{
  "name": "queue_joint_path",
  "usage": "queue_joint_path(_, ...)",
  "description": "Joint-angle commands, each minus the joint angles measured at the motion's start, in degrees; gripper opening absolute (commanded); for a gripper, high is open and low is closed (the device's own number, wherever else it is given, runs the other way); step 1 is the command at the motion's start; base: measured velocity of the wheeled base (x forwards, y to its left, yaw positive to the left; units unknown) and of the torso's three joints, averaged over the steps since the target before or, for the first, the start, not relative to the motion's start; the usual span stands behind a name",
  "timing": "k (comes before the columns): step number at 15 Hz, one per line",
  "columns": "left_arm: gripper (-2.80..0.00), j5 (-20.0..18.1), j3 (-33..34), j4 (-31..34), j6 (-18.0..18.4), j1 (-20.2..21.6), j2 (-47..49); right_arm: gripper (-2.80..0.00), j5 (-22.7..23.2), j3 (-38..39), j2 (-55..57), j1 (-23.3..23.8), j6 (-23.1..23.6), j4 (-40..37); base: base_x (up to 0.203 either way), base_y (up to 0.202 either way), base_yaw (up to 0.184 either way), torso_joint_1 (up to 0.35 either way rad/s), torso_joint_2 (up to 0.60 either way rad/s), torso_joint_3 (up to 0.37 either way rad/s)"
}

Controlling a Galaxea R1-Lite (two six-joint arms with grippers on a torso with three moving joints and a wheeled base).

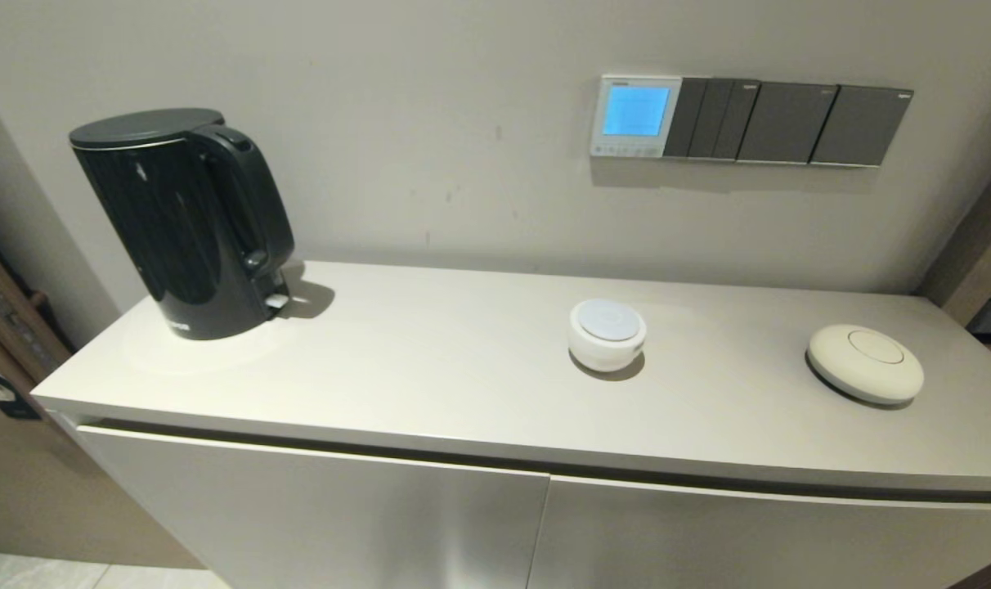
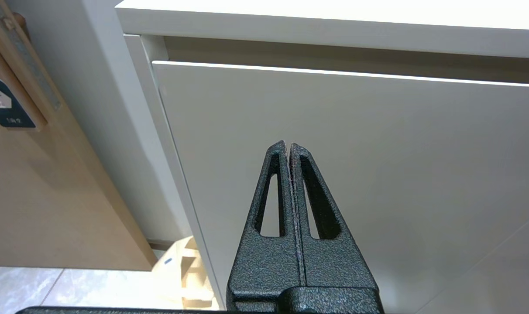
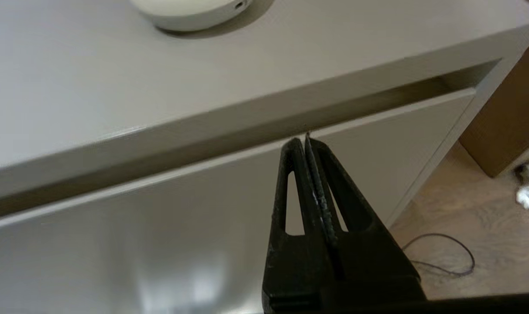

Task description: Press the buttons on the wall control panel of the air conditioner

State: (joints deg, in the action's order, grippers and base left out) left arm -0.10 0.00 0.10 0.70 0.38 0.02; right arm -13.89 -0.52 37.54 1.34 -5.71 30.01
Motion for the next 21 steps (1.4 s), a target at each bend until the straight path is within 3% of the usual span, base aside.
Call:
queue_joint_path(1, -2.80, 0.0, 0.0, 0.0, 0.0, 0.1, 0.1, -2.80, 0.0, 0.5, -12.2, -1.3, 0.0, -7.4, 0.000, 0.000, 0.000, 0.000, 0.00, 0.000)
queue_joint_path(5, -2.80, 0.0, 0.0, 0.0, 0.0, 0.0, 0.0, -2.80, 6.3, -0.8, -27.3, -1.6, 0.0, -26.5, 0.000, 0.000, 0.000, 0.000, 0.00, 0.000)
queue_joint_path(8, -2.80, 0.0, 0.0, 0.0, 0.0, 0.0, 0.1, -2.80, 12.8, 0.5, -28.9, -1.7, 0.1, -28.0, 0.000, 0.000, 0.000, 0.000, 0.00, 0.000)
queue_joint_path(11, -2.80, 0.0, 0.0, 0.0, 0.0, 0.0, 0.0, -2.80, 13.2, 0.5, -36.9, -1.9, 1.7, -28.6, 0.000, 0.000, 0.000, 0.000, 0.00, 0.000)
queue_joint_path(21, -2.80, 0.0, 0.0, 0.0, 0.0, 0.0, 0.0, -2.80, 13.3, 0.5, -37.3, -1.8, -0.3, -29.5, 0.000, 0.000, 0.000, 0.000, 0.00, 0.000)
